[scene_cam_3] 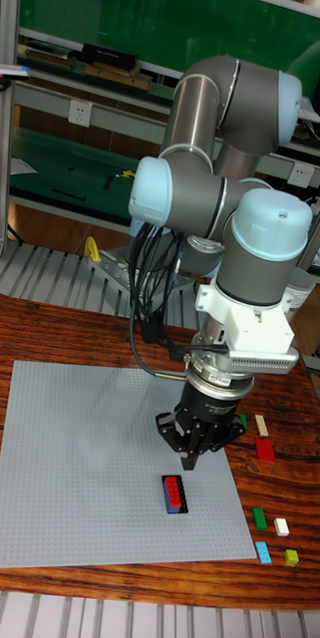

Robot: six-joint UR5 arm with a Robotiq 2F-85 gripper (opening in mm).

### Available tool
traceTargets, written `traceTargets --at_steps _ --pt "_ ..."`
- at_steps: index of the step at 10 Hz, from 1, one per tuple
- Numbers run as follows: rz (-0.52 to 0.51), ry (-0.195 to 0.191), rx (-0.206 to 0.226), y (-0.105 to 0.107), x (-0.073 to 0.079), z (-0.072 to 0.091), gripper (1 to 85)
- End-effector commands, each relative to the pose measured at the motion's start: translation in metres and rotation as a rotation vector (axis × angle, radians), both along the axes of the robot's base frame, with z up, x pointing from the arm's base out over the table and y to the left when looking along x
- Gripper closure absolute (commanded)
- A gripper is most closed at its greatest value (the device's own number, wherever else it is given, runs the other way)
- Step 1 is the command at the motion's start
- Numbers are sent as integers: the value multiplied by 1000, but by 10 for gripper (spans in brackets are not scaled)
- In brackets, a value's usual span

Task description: Build with small Lego blocks

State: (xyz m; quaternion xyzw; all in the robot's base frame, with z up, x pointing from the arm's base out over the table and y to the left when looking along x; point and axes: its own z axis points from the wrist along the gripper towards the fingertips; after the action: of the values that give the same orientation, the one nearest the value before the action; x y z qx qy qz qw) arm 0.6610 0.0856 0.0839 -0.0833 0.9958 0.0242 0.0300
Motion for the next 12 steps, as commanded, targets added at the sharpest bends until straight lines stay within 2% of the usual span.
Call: traceTargets --at_steps 1,4,8,10,11,12 --pt "-11 1 11 2 0 2 843" --pt "8 2 7 1 -1 2 843" --pt "26 -19 22 -1 20 -27 843" --pt "33 -32 17 -6 28 -39 843" --pt "38 -40 18 -7 31 -45 843" --pt "21 -28 23 -7 29 -45 843"
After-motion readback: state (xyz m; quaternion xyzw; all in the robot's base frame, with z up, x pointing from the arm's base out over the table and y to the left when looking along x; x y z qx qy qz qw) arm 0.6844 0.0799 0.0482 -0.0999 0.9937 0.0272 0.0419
